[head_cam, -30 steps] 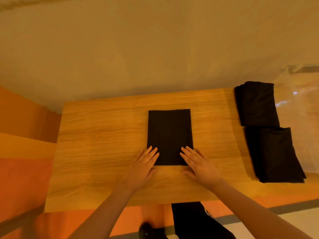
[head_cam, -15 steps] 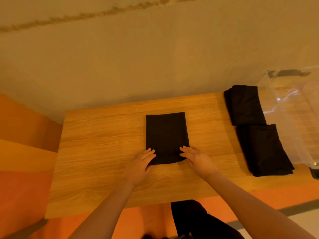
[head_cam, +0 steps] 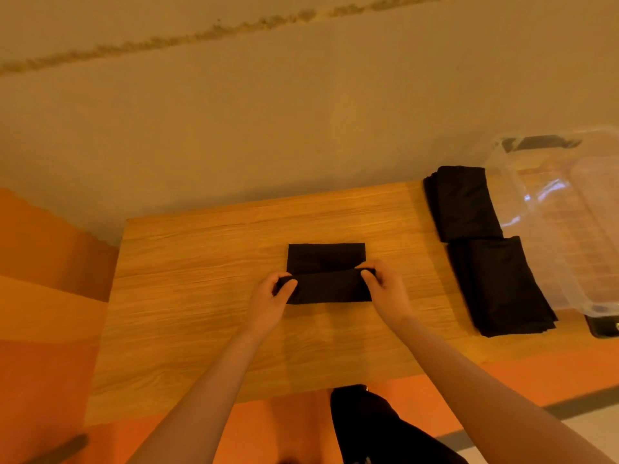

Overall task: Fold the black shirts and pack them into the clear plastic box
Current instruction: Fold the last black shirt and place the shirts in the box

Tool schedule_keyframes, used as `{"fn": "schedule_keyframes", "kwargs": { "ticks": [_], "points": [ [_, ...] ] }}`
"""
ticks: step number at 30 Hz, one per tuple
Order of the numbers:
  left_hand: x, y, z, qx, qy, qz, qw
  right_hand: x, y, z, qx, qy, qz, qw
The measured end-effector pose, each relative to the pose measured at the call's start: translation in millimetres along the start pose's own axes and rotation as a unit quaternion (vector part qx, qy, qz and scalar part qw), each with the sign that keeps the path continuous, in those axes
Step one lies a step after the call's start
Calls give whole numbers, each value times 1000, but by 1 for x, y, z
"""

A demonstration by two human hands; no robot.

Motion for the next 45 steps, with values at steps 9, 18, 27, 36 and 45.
{"fn": "schedule_keyframes", "kwargs": {
  "ticks": [9, 18, 27, 36, 45],
  "points": [
    [-11, 14, 18, -64, -61, -25, 996, 11, 0, 35, 45, 121, 140, 982],
    [5, 18, 37, 10, -30, -72, 997, 43, -8, 36, -114, 207, 110, 965],
    [-8, 29, 50, 130, -44, 66, 988, 30, -3, 58, -27, 115, -1, 993],
    [-16, 33, 62, 169, -89, 201, 961, 40, 1, 66, 41, 108, -217, 969],
    [-4, 25, 47, 236, -77, 256, 934, 22, -2, 61, 119, 64, -348, 928]
  ]
}}
Point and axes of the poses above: each hand's wrist, its own z-axis towards the middle knuckle, its own y-axis out of the palm, x = y × z, the point moved 6 cm from there along z, towards the middle knuckle, and after that the axes turned 5 degrees about z, right-handed, at the moved point
